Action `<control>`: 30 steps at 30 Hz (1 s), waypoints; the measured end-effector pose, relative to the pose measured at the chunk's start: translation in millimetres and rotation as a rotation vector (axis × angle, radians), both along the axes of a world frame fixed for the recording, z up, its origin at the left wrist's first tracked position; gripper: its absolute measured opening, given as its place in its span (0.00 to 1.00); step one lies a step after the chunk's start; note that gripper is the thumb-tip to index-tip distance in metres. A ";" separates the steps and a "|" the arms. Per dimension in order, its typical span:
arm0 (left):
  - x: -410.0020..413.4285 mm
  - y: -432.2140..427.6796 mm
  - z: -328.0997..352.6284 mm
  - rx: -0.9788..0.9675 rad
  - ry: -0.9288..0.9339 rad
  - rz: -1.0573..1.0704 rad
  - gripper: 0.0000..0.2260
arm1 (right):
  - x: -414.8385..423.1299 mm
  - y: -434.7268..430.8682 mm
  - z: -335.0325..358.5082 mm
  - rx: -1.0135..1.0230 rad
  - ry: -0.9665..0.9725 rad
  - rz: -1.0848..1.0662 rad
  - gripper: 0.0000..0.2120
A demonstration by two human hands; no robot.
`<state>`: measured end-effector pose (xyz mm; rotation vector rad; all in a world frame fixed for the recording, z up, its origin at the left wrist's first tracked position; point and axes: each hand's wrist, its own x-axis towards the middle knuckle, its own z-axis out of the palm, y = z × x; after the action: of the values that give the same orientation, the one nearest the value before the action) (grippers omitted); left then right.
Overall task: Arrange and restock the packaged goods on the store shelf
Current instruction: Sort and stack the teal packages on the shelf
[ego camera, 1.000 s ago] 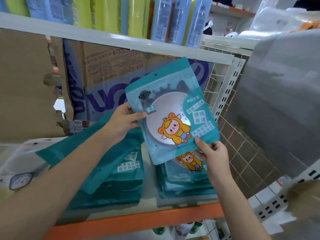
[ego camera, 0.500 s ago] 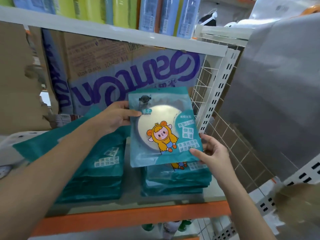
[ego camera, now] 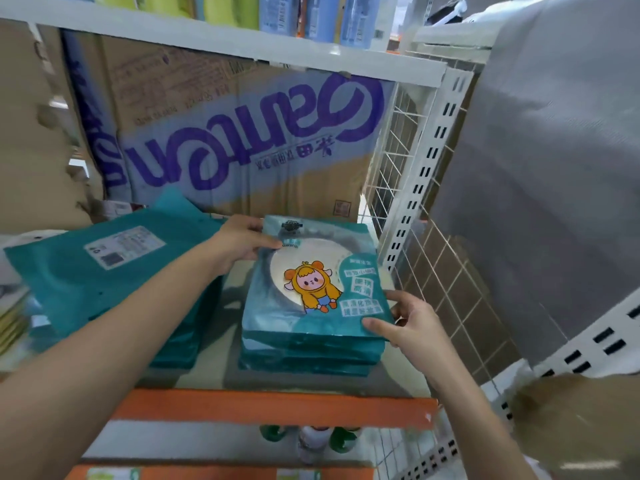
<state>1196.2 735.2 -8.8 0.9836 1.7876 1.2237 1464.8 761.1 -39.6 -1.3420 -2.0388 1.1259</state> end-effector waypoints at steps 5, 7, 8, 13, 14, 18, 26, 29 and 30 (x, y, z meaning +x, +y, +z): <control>4.8 1.6 -9.9 -0.030 0.156 0.063 0.20 | -0.3 2.2 -0.1 0.061 -0.054 0.017 0.26; 6.2 2.2 -12.0 -0.042 0.174 0.076 0.19 | 0.4 1.4 0.9 0.079 -0.080 0.035 0.25; 7.1 2.9 -12.9 -0.047 0.178 0.083 0.19 | 1.0 0.7 1.5 0.087 -0.089 0.042 0.24; 13.6 5.6 -20.8 -0.048 0.234 0.132 0.24 | 1.5 0.7 3.0 0.093 -0.142 0.062 0.24; 14.4 5.4 -22.7 -0.054 0.260 0.142 0.24 | 1.5 0.9 3.3 0.096 -0.154 0.067 0.24; 14.7 3.0 -25.7 -0.074 0.337 0.152 0.27 | 2.3 1.2 2.3 0.104 -0.187 0.077 0.24; 21.2 -4.1 -27.9 -0.006 0.238 0.151 0.17 | -2.1 5.6 0.5 0.119 -0.222 0.029 0.36; 28.7 -5.9 -27.7 0.033 0.048 0.150 0.16 | -15.4 17.8 4.2 0.037 -0.128 -0.004 0.37; 31.3 -6.4 -27.1 0.034 -0.016 0.147 0.15 | -21.6 22.7 4.9 0.001 -0.086 -0.008 0.35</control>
<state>1227.5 728.8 -35.9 0.8714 1.8589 1.3523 1443.2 783.7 -34.7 -1.4193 -2.0919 1.0813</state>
